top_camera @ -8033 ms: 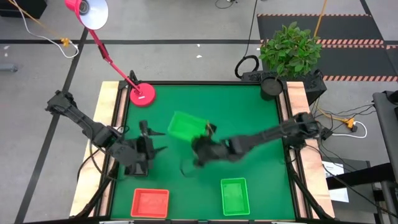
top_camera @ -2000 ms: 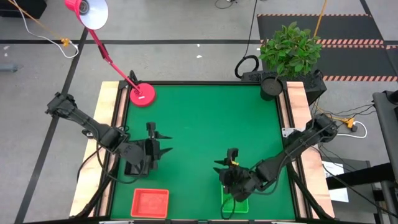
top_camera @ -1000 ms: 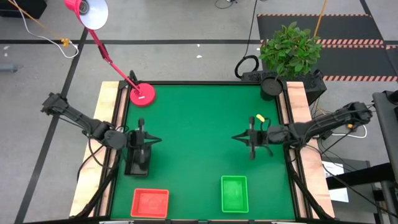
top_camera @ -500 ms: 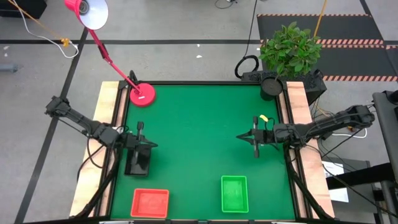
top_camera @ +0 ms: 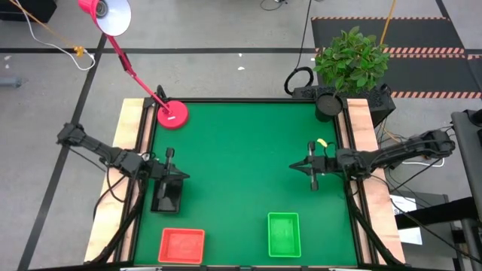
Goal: Stack baskets by color
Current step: Return to Home Position
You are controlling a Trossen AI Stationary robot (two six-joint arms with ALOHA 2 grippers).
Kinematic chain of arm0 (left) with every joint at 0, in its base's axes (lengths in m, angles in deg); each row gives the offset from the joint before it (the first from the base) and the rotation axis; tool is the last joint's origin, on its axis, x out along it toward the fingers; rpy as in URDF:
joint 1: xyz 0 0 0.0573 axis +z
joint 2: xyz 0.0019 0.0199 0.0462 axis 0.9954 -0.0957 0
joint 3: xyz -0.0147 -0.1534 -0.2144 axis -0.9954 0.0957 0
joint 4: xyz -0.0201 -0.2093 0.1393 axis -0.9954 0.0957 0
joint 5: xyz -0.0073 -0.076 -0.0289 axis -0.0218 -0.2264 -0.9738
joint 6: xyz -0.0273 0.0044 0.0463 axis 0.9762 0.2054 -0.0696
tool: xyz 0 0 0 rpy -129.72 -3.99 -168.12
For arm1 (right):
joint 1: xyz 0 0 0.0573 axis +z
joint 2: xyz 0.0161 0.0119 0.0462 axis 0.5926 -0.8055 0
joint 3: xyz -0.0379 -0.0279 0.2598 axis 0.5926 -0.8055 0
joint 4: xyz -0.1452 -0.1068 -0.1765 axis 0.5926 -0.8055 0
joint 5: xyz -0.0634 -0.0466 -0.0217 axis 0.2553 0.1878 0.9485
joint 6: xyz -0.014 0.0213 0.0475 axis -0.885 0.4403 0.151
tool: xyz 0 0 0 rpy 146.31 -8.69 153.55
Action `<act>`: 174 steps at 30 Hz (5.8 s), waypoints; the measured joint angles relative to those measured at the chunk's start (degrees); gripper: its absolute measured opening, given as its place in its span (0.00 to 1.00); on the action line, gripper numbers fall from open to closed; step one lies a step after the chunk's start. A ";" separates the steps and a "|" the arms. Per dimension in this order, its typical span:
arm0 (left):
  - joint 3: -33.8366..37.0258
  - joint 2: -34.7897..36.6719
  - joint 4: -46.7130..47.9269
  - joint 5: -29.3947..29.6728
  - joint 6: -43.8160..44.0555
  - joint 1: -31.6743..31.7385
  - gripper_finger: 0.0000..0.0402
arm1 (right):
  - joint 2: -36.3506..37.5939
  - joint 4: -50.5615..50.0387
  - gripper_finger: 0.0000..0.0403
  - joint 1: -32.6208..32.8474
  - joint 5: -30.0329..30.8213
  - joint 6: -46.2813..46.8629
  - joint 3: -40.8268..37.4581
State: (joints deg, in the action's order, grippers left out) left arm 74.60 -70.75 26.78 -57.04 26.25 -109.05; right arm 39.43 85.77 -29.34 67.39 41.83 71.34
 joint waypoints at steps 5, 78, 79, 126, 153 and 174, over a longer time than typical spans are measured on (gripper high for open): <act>1.10 3.31 -3.24 -3.48 -2.48 1.11 0.01 | 2.15 -0.15 0.00 -0.02 -0.04 -0.34 -0.61; 3.20 16.33 2.77 -10.17 -4.63 13.68 0.01 | 39.78 -34.38 0.00 -1.07 -0.11 -3.25 -0.85; 3.20 16.33 2.82 -10.18 -4.93 13.98 0.01 | 39.78 -34.36 0.00 -1.07 -0.09 -3.06 -0.85; 3.20 16.33 5.87 -15.10 1.28 23.57 0.08 | 39.76 -34.36 0.00 -1.07 0.02 -2.99 -0.85; 3.18 16.33 5.87 -15.09 1.26 23.57 0.08 | 39.76 -34.36 0.00 -1.07 0.03 -2.99 -0.85; 3.20 16.33 5.88 -15.09 1.28 23.57 0.08 | 39.76 -34.34 0.00 -1.07 0.04 -2.99 -0.85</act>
State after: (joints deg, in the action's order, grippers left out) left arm 77.80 -54.42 32.66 -72.13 27.53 -85.48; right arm 79.18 51.43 -30.41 67.43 38.84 70.49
